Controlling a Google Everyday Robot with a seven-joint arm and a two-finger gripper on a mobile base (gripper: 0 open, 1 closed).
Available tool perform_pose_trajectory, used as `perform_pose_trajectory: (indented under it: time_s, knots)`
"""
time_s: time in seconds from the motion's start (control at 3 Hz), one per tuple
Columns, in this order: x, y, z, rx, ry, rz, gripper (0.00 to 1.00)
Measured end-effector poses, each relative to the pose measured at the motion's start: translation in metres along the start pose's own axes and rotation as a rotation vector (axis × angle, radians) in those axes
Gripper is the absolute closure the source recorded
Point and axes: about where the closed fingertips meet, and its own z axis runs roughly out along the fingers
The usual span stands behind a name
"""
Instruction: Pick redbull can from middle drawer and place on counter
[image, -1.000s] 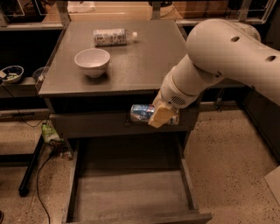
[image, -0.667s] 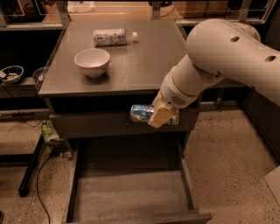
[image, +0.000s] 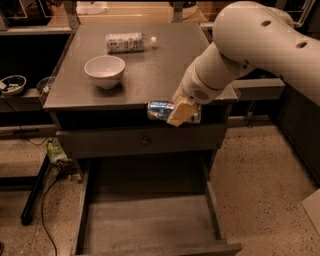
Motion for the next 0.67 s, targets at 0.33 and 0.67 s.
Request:
perform_pose_trajectory:
  time_s: [0.33,0.67]
  knots:
    - [-0.0117,-0.0559,0.0102,0.02,-0.01,-0.007,1.0]
    - [-0.0117,-0.0559,0.0102,0.02,-0.01,-0.007,1.0]
